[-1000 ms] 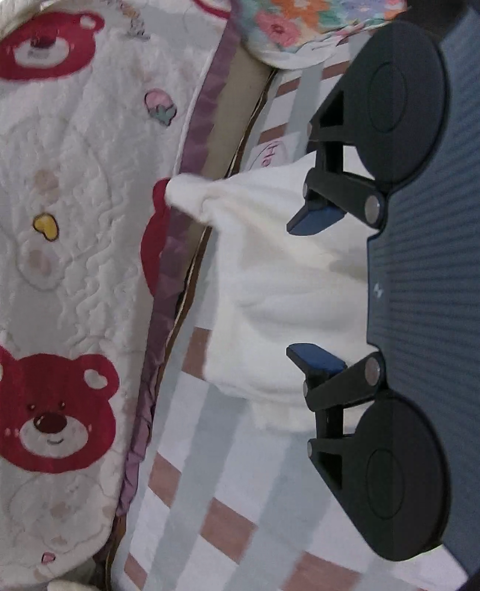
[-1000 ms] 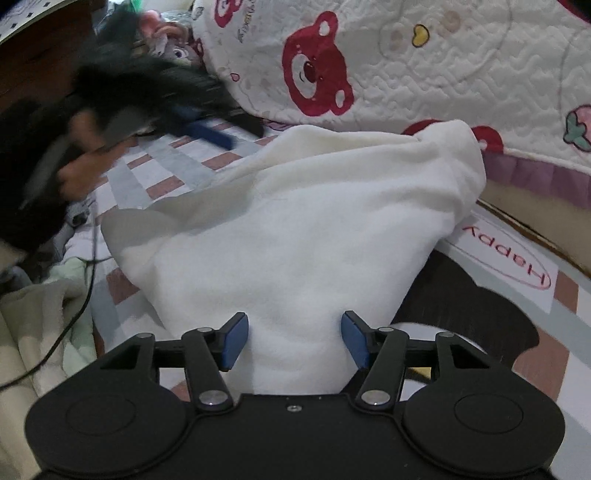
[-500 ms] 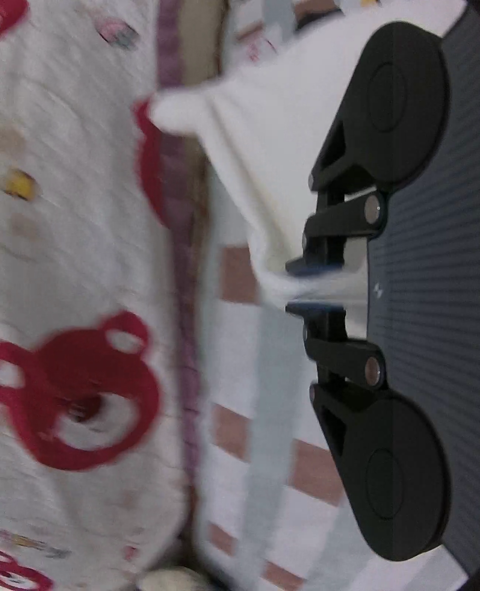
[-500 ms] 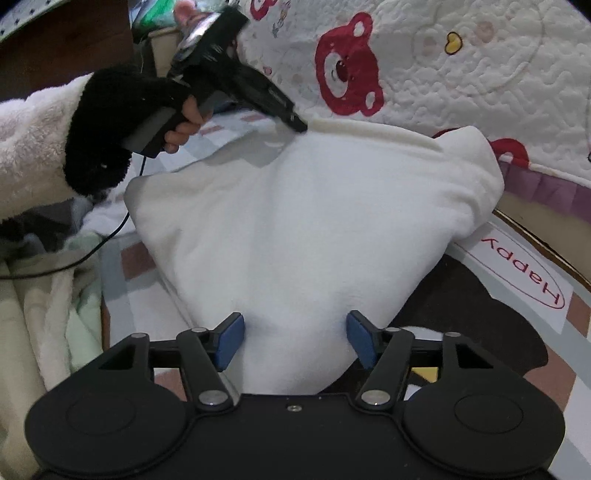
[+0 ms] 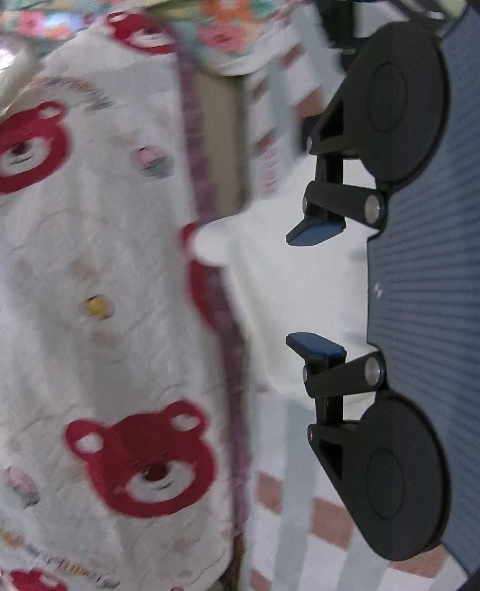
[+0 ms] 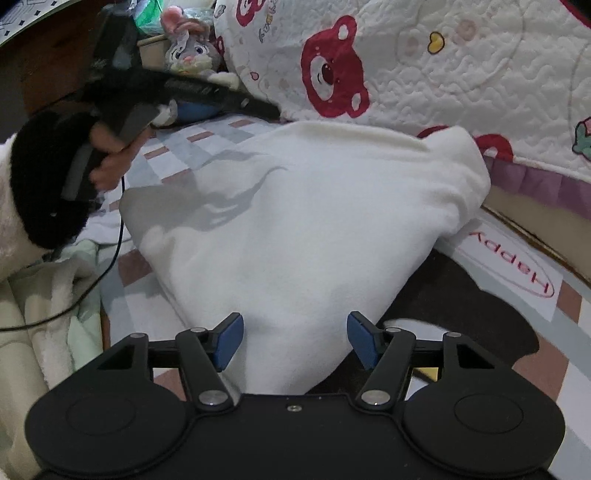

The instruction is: Fold clothes

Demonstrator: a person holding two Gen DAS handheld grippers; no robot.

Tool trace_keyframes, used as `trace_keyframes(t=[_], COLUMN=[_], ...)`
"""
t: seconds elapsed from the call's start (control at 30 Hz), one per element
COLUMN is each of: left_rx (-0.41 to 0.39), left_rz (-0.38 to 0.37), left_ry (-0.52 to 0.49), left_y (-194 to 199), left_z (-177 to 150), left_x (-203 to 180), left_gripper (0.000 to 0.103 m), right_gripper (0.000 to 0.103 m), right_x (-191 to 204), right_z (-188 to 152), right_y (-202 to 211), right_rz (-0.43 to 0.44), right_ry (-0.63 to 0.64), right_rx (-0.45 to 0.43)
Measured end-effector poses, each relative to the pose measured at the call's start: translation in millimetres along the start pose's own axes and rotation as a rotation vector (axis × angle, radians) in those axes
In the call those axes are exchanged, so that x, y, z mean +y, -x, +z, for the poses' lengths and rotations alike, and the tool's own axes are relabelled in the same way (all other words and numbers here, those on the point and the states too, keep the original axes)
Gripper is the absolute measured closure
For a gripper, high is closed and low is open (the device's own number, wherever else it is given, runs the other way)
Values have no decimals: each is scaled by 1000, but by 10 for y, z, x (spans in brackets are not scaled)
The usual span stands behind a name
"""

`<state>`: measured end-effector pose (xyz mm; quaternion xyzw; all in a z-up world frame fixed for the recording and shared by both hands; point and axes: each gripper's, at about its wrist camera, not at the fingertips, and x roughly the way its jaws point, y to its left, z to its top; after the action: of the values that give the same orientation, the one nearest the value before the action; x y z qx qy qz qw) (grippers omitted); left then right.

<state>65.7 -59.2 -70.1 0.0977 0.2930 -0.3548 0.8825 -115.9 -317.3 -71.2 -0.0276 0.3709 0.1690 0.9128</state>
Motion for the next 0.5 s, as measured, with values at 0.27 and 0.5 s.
trace_keyframes(t=[0.27, 0.5], left_rx=[163, 192], left_rz=[230, 102], left_ry=[225, 129], left_y=[-10, 347], left_z=[-226, -280], left_x=[485, -45], left_gripper=[40, 40], right_gripper=[35, 35], right_x=[-13, -11], right_z=[-111, -40], right_y=[-27, 70], right_rz=[14, -9], right_ry=[-37, -49], right_rx=[6, -87])
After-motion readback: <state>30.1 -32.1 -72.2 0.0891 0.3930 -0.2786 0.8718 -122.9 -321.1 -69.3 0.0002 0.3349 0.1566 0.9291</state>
